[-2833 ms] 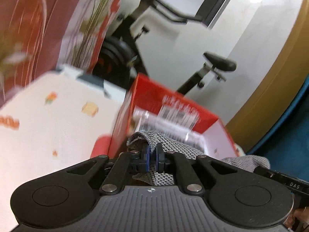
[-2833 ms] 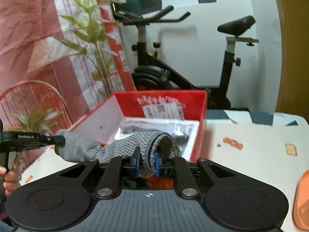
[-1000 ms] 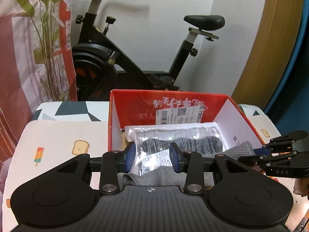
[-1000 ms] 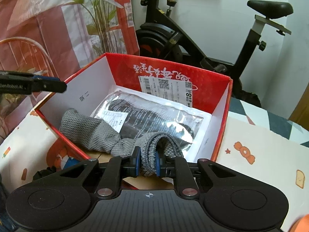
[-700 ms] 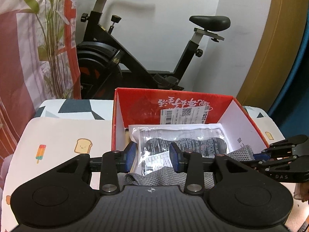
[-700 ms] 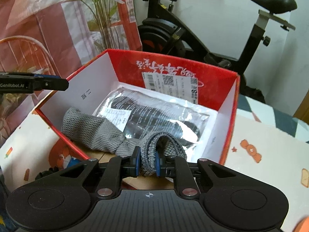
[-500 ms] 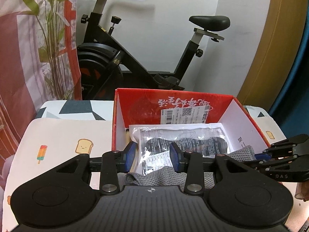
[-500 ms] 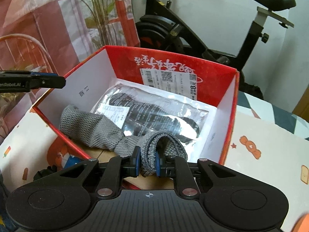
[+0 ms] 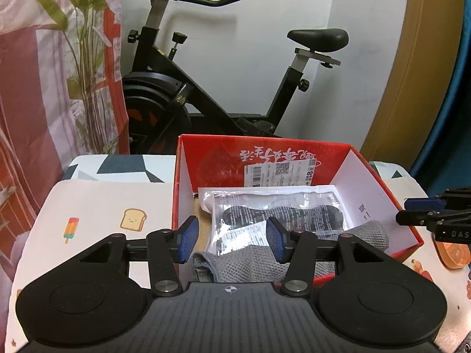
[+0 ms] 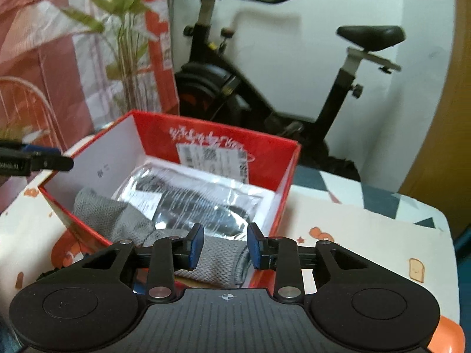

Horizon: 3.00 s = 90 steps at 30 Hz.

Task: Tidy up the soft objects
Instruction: 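Move the left gripper down to the green tasseled pouch beside the box, then close the left gripper on the green pouch while the right gripper approaches it, then lift the green pouch with the left gripper and carry it over the red box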

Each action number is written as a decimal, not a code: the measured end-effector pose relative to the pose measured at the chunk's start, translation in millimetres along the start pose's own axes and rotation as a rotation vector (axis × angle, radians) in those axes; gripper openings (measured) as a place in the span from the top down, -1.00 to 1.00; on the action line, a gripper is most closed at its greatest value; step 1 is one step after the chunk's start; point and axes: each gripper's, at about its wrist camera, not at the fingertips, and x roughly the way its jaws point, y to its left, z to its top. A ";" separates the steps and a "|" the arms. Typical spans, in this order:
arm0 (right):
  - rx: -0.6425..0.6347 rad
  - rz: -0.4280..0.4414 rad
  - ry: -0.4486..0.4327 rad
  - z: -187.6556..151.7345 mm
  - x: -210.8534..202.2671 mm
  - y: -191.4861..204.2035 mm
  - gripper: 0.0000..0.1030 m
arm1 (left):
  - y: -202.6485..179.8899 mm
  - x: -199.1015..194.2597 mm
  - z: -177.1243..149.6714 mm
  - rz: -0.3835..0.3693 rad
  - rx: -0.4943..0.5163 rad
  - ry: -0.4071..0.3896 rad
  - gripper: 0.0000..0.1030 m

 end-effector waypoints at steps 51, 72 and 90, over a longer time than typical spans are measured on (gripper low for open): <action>-0.160 0.213 -0.116 -106.4 -13.5 91.7 0.25 | -19.8 -8.0 -90.6 -0.193 -0.231 0.153 0.05; -0.149 0.295 -0.076 -106.6 7.5 88.9 0.18 | -21.2 29.2 -103.4 -0.393 -0.353 0.210 0.05; -0.040 0.322 -0.092 -96.6 -4.0 74.6 0.25 | -26.0 25.6 -97.7 -0.448 -0.351 0.154 0.04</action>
